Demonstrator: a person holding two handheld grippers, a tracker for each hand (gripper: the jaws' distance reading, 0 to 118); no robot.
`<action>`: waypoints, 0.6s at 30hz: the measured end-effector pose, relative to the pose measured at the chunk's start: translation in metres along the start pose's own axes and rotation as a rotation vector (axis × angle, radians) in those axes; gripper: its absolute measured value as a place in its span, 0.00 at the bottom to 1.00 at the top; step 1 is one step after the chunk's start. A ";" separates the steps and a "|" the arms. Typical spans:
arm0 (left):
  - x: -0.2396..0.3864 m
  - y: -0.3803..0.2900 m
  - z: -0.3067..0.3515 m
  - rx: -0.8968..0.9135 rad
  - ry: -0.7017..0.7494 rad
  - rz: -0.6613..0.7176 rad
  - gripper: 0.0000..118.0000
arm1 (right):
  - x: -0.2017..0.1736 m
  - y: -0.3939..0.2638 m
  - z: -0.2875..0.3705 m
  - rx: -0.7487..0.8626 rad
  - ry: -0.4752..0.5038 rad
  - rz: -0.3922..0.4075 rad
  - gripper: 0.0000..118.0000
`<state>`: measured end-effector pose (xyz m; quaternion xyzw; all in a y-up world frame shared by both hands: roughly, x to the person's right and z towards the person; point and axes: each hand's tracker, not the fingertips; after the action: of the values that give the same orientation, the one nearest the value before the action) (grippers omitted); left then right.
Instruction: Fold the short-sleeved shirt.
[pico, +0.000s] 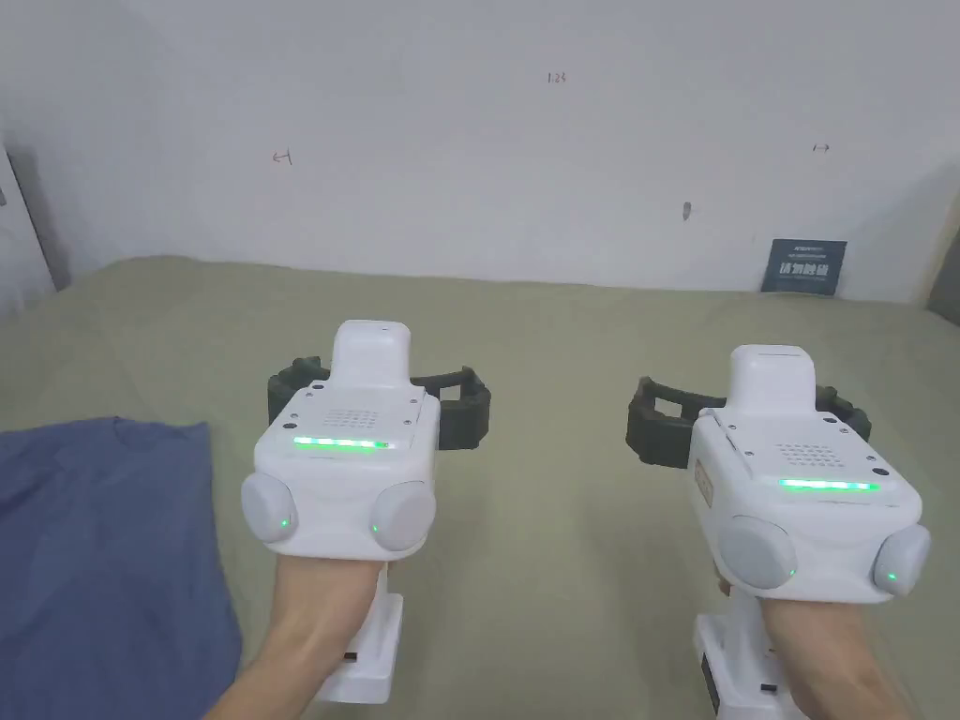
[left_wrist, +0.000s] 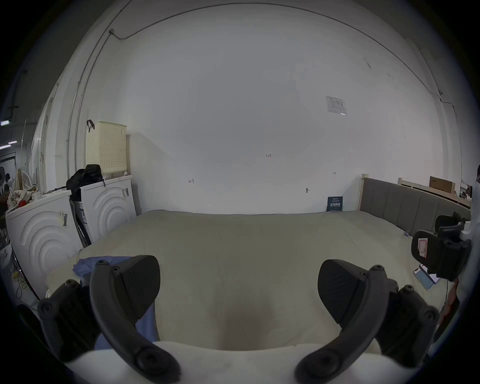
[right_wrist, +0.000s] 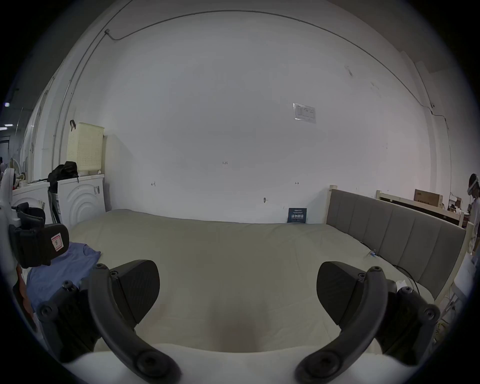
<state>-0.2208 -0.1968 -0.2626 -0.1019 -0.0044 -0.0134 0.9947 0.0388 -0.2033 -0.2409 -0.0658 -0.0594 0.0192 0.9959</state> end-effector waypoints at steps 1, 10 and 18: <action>0.000 0.000 0.000 0.000 -0.002 -0.001 1.00 | 0.000 0.000 0.000 -0.001 -0.001 -0.003 1.00; 0.001 0.000 0.000 -0.001 -0.001 -0.003 1.00 | 0.001 0.001 -0.001 0.002 -0.004 -0.012 1.00; 0.001 0.002 0.001 -0.001 -0.005 -0.005 1.00 | 0.001 -0.001 -0.002 -0.003 -0.006 -0.010 1.00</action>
<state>-0.2199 -0.1951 -0.2616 -0.1023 -0.0070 -0.0156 0.9946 0.0403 -0.2044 -0.2428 -0.0667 -0.0628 0.0143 0.9957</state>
